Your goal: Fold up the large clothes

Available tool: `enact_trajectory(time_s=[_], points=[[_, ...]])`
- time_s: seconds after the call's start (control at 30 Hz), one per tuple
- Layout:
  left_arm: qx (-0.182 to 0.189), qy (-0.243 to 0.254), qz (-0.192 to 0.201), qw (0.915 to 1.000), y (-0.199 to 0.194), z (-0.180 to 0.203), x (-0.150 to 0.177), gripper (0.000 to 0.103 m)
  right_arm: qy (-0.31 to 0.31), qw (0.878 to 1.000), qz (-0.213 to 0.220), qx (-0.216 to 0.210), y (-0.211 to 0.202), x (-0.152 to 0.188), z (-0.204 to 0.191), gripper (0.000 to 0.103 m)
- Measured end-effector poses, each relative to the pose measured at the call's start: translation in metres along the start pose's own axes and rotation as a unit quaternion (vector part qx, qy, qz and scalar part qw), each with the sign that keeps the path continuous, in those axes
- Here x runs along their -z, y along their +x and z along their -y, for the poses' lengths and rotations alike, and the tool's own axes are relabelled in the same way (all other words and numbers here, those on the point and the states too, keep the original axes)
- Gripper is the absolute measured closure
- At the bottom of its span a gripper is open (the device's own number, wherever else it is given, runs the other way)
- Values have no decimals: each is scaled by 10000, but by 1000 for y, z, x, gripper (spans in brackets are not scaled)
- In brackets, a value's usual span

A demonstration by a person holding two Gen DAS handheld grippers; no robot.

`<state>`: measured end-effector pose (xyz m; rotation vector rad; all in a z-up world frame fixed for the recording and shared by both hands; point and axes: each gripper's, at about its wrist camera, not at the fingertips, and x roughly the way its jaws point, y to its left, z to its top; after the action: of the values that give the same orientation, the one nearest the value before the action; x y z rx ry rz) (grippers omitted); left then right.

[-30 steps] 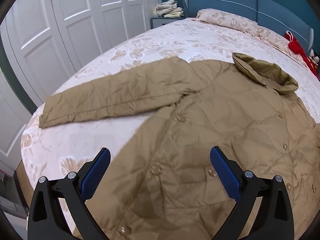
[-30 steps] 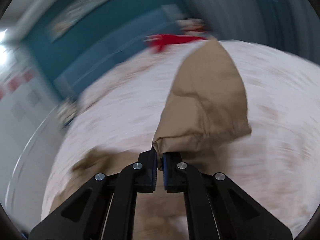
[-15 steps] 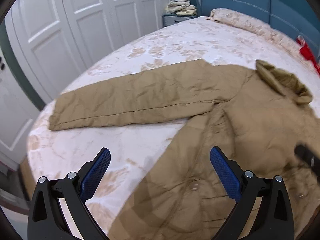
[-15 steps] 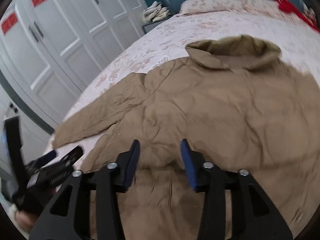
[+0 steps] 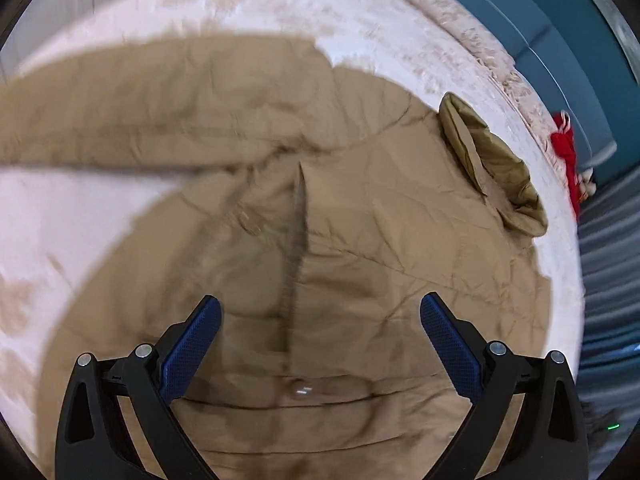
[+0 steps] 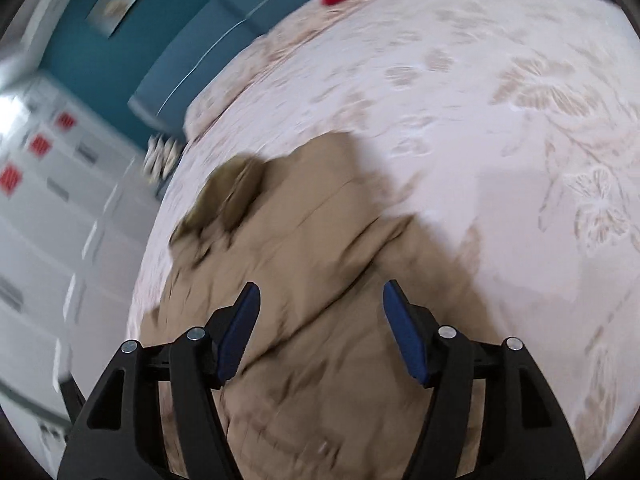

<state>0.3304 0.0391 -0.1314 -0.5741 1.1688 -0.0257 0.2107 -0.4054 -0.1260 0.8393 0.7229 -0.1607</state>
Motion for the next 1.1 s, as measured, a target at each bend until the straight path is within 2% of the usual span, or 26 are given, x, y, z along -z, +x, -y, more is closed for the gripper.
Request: enact_trajectory(time_s=[0.07,0.1,0.13,0.17,0.2,0.23,0.27,0.3,0.33,0.43,0.5,0.57,0.67,0.73,0.83,0.9,1.0,1.03,1.1], points=[[95,-306,-43,9995,4,-2,-3,8,376,9992,-59,-136,14,-8,15,41],[84,-328,-18,9994,5,-2,-5,16,573,9981,-88,-211,22,-10,18,41],[52,-273,-15,9996,6,0,-8,34,720,9970,-103,-260,24,-12,21,41],[18,-121,-40,9999,8,5,-11,43,868,9957,-104,-317,32,-14,25,44],[-5,-18,-49,10000,9,7,-13,60,915,9952,-100,-344,35,-17,24,48],[-70,109,-5,9999,8,11,-16,77,962,9944,-126,-426,43,-20,23,64],[-119,241,88,9996,7,16,-18,87,969,9938,-181,-509,48,-22,21,86],[-108,430,221,9988,3,23,-22,101,925,9943,-206,-499,53,-26,17,92],[-82,599,361,9975,-2,31,-28,102,849,9947,-138,-561,53,-32,14,98],[20,980,928,9908,-23,51,-41,102,235,9951,478,-831,27,-42,-15,100],[-215,1326,1234,9832,-28,60,-42,102,-301,9951,726,-608,18,-40,-30,100],[-528,1557,1209,9789,-16,62,-37,102,-610,9967,516,-158,34,-35,-28,100],[-859,1593,796,9803,20,47,-23,103,-478,9984,101,273,61,-26,-9,102],[-942,1565,730,9805,31,38,-11,102,-376,9986,-27,379,67,-22,1,102],[-1105,1692,806,9760,32,35,0,102,-423,9976,-178,526,68,-17,6,100],[-1222,1784,859,9726,35,37,4,102,-663,9942,-104,843,58,-12,-1,97],[-1379,1924,930,9671,40,37,7,101,-950,9860,365,1317,21,-4,-19,97],[-1404,1951,968,9658,41,38,10,100,-1128,9827,546,1362,9,-1,-30,97],[-1429,1966,1069,9641,43,37,13,99,-1496,9810,572,1097,1,7,-55,97]])
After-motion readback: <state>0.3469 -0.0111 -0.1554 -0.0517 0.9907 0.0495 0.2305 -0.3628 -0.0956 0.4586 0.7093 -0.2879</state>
